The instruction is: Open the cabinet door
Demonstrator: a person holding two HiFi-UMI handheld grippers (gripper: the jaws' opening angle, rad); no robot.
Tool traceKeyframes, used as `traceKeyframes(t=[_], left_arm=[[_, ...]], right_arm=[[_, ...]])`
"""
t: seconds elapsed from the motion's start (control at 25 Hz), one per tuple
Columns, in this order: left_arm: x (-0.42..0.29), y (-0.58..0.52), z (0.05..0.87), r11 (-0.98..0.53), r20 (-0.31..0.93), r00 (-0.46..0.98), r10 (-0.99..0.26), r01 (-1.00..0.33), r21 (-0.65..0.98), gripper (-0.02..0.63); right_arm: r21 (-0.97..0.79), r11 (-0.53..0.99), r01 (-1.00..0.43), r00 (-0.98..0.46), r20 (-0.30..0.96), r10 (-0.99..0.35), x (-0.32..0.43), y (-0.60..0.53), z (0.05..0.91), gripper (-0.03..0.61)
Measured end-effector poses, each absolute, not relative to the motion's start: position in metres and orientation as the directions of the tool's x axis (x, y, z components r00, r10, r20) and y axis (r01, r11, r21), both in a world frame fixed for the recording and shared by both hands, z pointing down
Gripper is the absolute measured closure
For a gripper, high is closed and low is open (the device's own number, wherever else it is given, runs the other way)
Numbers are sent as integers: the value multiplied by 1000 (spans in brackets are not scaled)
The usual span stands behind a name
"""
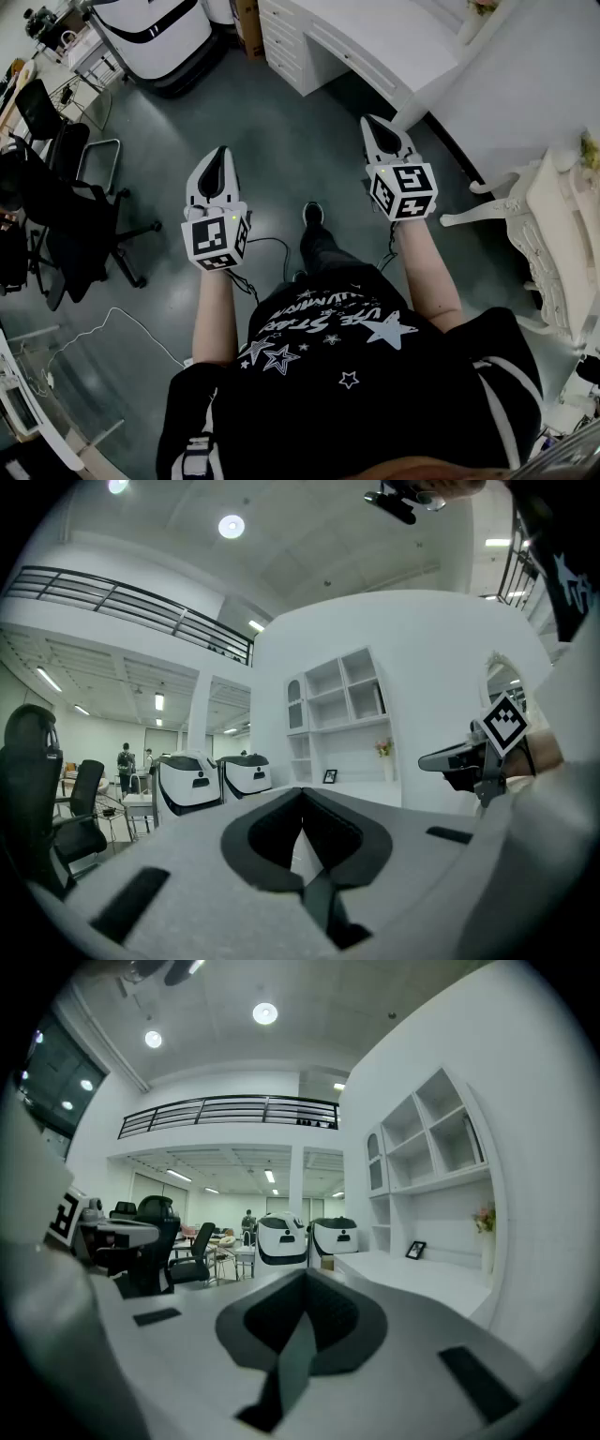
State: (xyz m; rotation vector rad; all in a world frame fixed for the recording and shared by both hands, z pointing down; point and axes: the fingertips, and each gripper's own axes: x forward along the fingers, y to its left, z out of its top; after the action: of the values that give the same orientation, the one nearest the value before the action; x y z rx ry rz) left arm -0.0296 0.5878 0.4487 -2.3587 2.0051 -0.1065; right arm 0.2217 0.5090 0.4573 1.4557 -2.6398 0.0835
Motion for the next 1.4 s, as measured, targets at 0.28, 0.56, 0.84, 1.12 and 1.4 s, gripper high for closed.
traceKeyframes(t=[0.28,0.56,0.84,1.12,1.4], left_arm=[[-10,572,449,-191,19,191,-982,-979,-67,606],[-11,537,460,-183,48,180,-983,-980,-73,606],[-47,459,461,-121,21,120,-993,-992,-41,604],[-52,356,447,-152,5,152,-988,-987,-45,474],[-28,291,441,-222,-12,222,-975,-974,-42,290]], right_arm=[[4,542,-841,-535,146,-832,223,494,466,575],[-13,542,-840,-537,165,-828,226,454,477,575],[-11,539,-842,-535,138,-834,207,368,477,574],[-31,524,-851,-524,119,-844,207,272,472,574],[-51,510,-859,-512,117,-851,226,208,474,574]])
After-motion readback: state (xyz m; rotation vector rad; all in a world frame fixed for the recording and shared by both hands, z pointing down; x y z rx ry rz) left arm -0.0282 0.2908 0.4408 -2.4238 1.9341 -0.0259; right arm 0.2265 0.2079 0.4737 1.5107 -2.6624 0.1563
